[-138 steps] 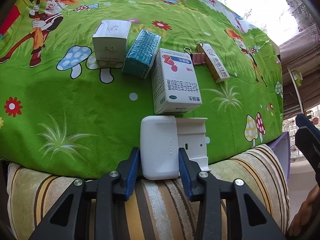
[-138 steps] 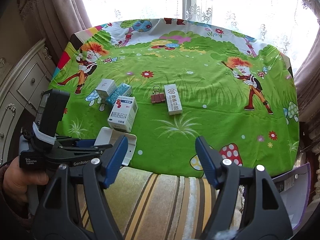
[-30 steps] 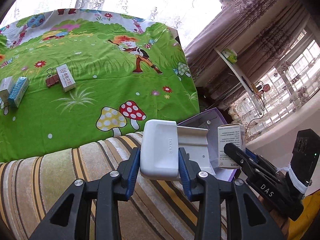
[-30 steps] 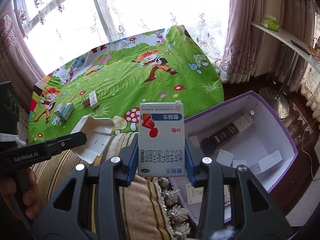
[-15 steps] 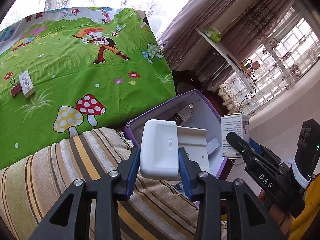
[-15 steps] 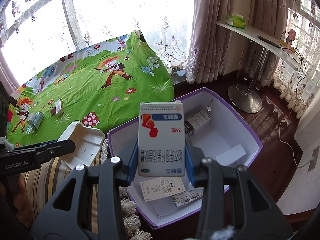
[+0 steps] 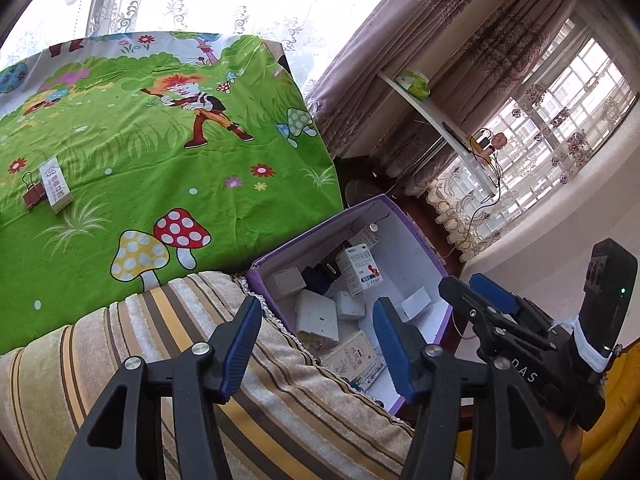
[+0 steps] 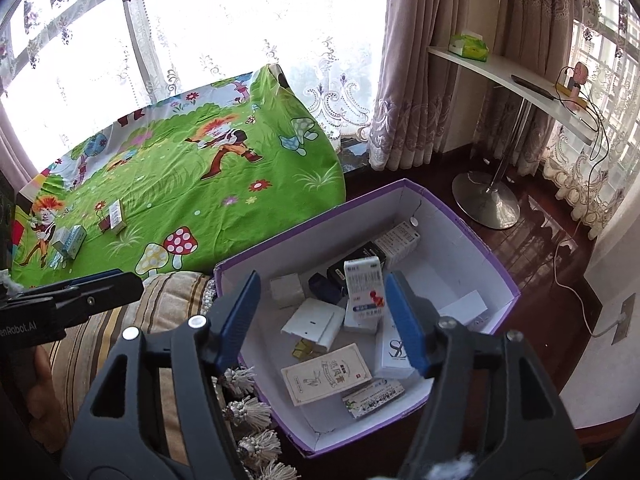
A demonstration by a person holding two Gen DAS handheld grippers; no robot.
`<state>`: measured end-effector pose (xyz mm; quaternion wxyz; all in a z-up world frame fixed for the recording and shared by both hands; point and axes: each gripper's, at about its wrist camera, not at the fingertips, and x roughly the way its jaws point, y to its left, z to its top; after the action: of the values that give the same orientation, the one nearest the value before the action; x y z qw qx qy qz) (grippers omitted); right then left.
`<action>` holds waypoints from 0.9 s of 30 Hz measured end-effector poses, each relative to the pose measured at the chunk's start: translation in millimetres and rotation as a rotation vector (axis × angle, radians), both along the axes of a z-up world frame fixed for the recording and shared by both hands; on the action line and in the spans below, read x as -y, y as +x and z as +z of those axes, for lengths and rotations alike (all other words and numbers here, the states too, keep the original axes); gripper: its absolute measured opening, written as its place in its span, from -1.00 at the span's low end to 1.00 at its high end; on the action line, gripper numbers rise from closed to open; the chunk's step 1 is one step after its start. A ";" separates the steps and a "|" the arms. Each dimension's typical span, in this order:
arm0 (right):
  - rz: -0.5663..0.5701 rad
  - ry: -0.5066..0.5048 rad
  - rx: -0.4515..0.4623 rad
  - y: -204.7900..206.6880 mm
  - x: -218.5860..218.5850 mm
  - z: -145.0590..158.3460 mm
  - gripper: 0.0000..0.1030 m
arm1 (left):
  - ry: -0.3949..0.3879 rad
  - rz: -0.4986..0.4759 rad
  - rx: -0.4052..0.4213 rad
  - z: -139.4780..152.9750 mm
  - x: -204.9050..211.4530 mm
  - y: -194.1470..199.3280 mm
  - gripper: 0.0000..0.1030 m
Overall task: Organize rigid objects
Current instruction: 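Carry the holder and red-print box to the purple-rimmed box and open both grippers, then move both open grippers back over the items on the bed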
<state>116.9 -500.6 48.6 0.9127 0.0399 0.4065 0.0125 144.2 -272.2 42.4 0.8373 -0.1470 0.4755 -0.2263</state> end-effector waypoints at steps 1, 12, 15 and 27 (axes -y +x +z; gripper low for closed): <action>0.005 0.005 0.000 0.0 -2.4 0.3 0.33 | 0.002 0.007 0.010 1.6 -2.2 -0.9 0.14; 0.109 -0.017 0.023 1.2 -42.6 12.8 0.33 | 0.054 0.066 0.135 26.2 -35.8 -6.9 0.14; 0.147 0.012 0.033 3.3 -53.5 19.4 0.33 | 0.069 0.095 0.156 32.4 -50.8 -4.9 0.14; 0.246 -0.014 0.120 38.6 -118.3 54.1 0.35 | 0.107 0.293 0.208 58.8 -148.5 16.2 0.15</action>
<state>155.5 -382.4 102.7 0.9271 -0.0172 0.3533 0.1238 160.3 -123.6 101.2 0.9127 -0.1455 0.3711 -0.0904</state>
